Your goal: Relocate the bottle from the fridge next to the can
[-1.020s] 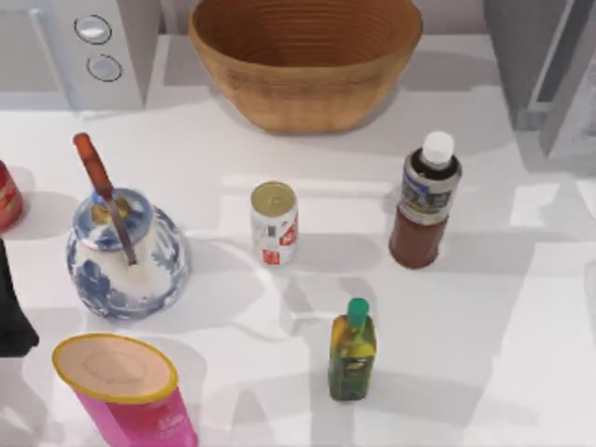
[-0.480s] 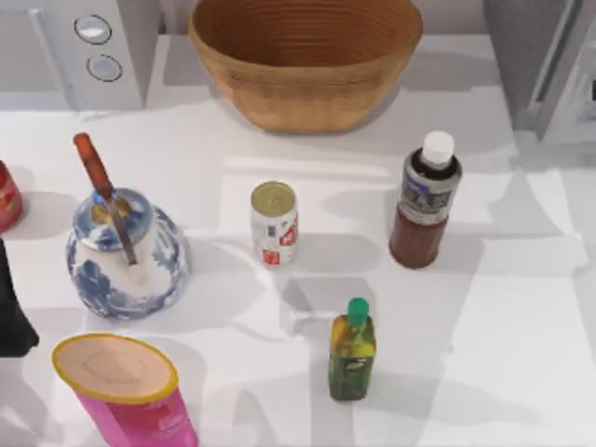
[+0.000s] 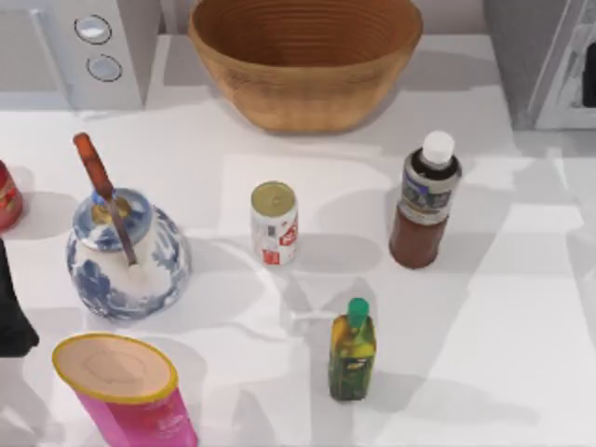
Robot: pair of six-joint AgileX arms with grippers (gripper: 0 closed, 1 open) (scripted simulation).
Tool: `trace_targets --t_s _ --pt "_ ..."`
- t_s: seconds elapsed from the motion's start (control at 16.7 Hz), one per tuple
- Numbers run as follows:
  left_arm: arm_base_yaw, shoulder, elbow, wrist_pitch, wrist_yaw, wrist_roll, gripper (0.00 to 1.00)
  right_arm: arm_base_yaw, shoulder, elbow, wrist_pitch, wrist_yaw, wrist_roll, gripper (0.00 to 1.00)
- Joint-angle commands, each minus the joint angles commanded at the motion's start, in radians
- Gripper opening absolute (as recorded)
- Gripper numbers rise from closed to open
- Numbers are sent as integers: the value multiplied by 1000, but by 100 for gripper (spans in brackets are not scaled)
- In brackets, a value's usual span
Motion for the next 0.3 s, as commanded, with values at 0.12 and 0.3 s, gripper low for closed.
trace_targets --t_s 0.12,0.3 --pt "0 0 0 0 0 0 100 1 50 69 -14 1 0 100" --pt "0 0 0 0 0 0 100 1 73 97 -20 2 0 100"
